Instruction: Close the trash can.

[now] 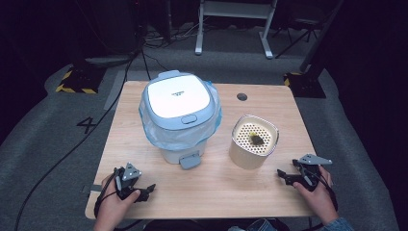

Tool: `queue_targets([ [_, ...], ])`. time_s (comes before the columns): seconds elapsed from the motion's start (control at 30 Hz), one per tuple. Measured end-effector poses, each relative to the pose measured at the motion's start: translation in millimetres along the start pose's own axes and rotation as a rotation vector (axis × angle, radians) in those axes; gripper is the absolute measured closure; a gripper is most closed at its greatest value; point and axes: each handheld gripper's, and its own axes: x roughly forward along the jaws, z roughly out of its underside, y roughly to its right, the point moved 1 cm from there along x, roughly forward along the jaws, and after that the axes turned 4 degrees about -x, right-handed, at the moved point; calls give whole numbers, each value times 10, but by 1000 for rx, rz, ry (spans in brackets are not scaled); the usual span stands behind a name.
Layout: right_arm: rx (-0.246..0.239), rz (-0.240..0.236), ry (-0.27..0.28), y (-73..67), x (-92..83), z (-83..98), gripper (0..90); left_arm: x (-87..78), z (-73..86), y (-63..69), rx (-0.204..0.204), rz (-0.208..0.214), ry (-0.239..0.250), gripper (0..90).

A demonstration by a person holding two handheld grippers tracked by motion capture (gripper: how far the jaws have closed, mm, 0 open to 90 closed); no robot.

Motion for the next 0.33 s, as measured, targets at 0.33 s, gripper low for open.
queue_targets([
  [0.33, 1, 1, 0, -1, 0, -1, 163, 22, 0, -26, -23, -12, 14, 117],
])
